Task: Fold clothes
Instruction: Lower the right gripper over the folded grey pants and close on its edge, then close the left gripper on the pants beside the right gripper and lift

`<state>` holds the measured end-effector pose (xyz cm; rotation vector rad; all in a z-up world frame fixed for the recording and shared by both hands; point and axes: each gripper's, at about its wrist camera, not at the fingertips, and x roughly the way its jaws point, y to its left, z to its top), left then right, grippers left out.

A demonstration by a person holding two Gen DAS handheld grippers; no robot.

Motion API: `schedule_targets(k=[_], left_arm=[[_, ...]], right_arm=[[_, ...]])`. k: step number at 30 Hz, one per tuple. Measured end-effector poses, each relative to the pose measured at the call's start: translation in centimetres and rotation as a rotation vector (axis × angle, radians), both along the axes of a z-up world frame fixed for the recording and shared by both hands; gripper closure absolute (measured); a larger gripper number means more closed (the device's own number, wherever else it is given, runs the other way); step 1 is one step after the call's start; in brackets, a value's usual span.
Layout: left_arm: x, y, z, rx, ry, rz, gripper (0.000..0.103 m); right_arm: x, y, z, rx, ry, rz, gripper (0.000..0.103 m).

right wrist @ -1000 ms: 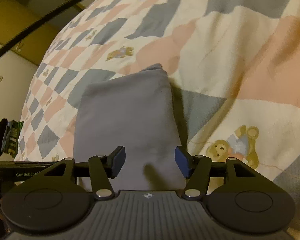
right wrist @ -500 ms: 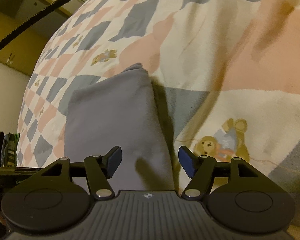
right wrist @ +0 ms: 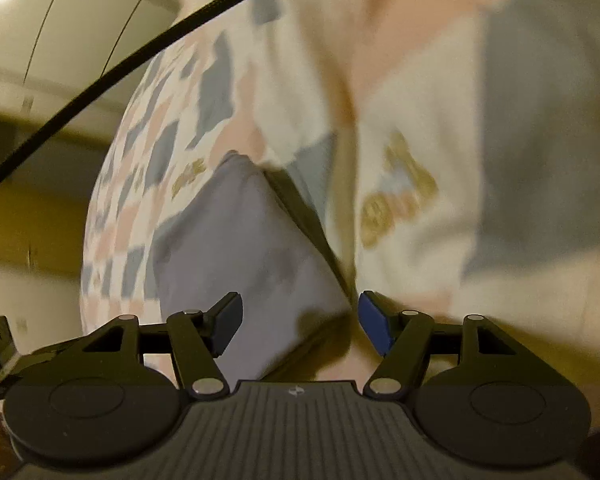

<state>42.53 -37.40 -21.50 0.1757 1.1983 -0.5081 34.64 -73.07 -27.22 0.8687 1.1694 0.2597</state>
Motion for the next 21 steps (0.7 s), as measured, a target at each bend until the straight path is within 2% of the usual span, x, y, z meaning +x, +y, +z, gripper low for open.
schedule_targets(k=[2,4,6,10,16,21], left_arm=[[2.0,0.8,-0.1,-0.074,0.013,-0.065,0.055],[4.1,1.2,-0.3,-0.140,0.035,-0.155,0.044],[6.3,1.2,-0.6,-0.187,0.055,-0.247,0.039],[10.4,0.1,-2.7,-0.265,0.172,-0.370,0.036],[15.1,-1.9,-7.0,-0.442,0.433,-0.424,0.034],[16.0,-3.7,-10.5,-0.490,0.560,-0.449,0.034]], right_arm=[[-1.7,0.6,-0.3,0.026,0.018,-0.093,0.036],[-3.7,1.8,-0.4,0.052,0.024,-0.200,0.032],[-5.8,3.4,-0.6,0.080,0.027,-0.316,0.028],[-9.0,8.0,-1.8,0.145,0.040,-0.512,0.019],[-10.0,12.5,-3.0,0.167,0.032,-0.651,0.013],[-9.4,13.0,-4.6,0.177,0.015,-0.757,0.010]])
